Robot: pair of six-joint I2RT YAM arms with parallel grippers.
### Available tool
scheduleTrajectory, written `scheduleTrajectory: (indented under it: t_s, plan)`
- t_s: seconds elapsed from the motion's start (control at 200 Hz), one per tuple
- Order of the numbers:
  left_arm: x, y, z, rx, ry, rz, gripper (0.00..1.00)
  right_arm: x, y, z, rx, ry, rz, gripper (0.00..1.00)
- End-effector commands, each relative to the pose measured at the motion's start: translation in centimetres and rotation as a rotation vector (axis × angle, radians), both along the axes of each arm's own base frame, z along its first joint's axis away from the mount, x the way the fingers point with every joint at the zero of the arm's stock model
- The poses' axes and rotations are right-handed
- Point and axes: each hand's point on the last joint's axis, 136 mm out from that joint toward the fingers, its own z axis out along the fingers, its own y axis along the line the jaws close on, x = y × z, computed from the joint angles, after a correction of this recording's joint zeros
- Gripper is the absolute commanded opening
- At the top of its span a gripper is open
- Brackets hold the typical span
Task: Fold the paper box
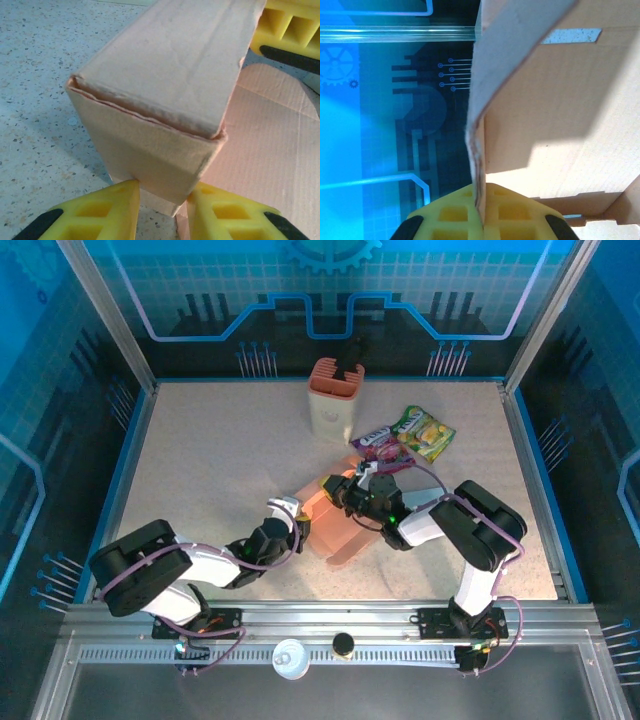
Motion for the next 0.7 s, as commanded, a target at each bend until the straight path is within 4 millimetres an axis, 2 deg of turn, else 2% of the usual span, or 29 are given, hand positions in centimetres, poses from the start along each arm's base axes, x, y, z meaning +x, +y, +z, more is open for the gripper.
scheduleTrajectory:
  t_s: [0.0, 0.17, 0.525, 0.695]
  plan:
    - [1.1, -0.3, 1.7, -0.038, -0.055, 0.049, 0.31, -1.0, 0.4, -1.3, -0.013, 0.026, 0.015, 0.00]
    - [1.3, -0.2, 1.5, -0.038, -0.058, 0.063, 0.30, -1.1, 0.6, -1.6, -0.011, 0.033, 0.018, 0.00]
    - [1.9, -0.9, 1.6, -0.036, -0.082, 0.105, 0.21, -1.6, 0.7, -1.8, 0.002, 0.047, 0.010, 0.00]
    - [2.2, -0.6, 1.8, -0.043, -0.085, 0.168, 0.12, -1.8, 0.9, -1.9, 0.008, 0.042, 0.001, 0.00]
